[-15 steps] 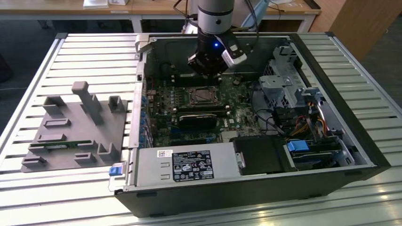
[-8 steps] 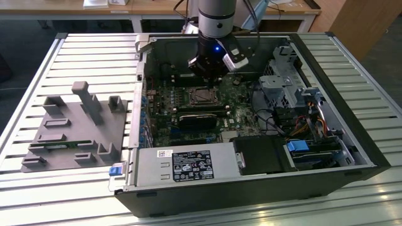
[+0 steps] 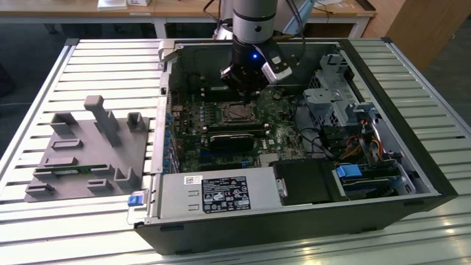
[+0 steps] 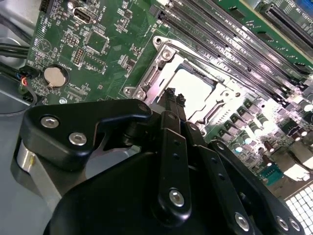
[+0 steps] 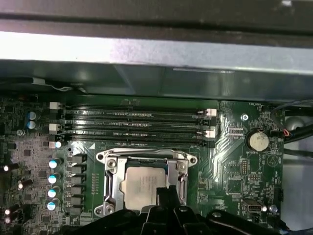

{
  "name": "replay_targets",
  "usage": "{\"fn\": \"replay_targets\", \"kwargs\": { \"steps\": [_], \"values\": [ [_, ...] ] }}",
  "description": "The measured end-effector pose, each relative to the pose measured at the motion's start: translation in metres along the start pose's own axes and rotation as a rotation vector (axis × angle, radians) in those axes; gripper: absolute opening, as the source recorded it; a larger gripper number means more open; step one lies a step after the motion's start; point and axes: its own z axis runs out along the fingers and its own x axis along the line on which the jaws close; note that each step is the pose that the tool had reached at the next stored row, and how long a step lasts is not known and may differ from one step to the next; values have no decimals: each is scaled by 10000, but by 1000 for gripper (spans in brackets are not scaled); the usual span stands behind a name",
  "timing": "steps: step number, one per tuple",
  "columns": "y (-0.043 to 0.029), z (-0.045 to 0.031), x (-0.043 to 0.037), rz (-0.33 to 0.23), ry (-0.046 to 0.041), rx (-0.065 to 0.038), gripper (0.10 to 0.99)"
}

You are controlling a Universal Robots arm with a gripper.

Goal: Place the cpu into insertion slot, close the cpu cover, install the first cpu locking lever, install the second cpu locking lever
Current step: 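Install the second cpu locking lever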

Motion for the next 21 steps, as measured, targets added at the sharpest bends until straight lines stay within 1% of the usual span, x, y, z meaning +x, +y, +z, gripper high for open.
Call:
{"fn": "replay_targets", "kwargs": {
  "steps": [2,6,8,11,15,16,18,21],
  "values": [
    [0,-15,-1,-1,0,9,106],
    [0,-79,-2,3,0,34,106],
    [-11,-85,-2,5,0,41,106],
    [-70,-87,2,5,1,44,106],
    [-194,-88,5,3,1,42,106],
    [-218,-88,5,4,14,43,106],
    [-246,-89,6,5,41,43,106],
    [-299,-89,8,6,53,42,106]
  ]
}}
